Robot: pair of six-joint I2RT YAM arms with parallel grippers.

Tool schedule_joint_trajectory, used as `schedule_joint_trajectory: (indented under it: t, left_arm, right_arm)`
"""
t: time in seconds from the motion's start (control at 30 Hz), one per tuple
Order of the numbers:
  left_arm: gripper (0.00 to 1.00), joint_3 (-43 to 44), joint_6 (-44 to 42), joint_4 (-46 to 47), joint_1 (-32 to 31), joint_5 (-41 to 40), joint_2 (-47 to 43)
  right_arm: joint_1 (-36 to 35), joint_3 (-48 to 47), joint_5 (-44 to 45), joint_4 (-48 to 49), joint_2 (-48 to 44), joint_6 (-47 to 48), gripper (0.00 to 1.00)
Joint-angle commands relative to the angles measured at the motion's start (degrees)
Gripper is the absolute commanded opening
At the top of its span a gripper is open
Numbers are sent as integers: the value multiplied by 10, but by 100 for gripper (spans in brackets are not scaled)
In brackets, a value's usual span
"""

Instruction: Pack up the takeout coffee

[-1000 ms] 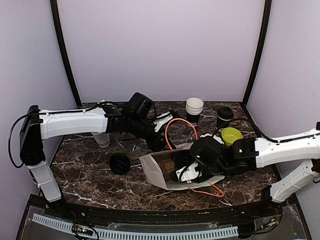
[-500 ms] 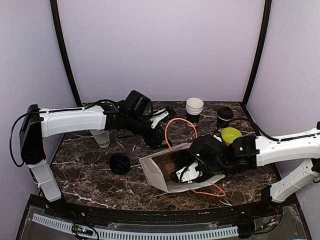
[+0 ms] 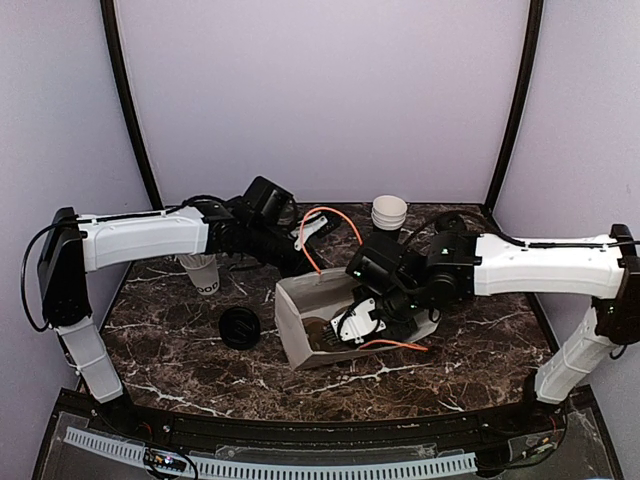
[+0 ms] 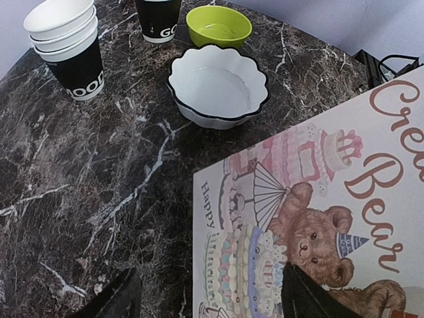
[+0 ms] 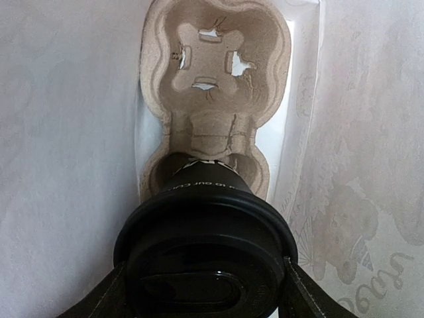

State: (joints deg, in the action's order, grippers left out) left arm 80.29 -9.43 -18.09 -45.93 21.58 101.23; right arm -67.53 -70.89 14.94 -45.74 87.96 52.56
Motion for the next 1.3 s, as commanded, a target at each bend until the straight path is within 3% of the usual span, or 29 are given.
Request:
schedule_joint_trajectory:
  t: [0.0,0.5,0.97,1.13,1.27]
  left_arm:
    - [75,5,-1,-17,8,-3,-35]
    - [75,4,-9,-21,15,-24,-58]
    - [76,3,-10,-20,20,-28,-55]
    - [76,4,-10,-19,21,-25,-54]
    - [76,4,-9,-19,22,-24,-55]
  right_arm:
    - [12,-48,-97,-138,47,-25,53]
    - [70,-268,-246,-351,206,-48,49]
    - [99,-120,-224,-214,173,-17,49]
    - [108,-122,-238,-220,189,-20,50]
    - [108,-171,-280,-283,221,-26,51]
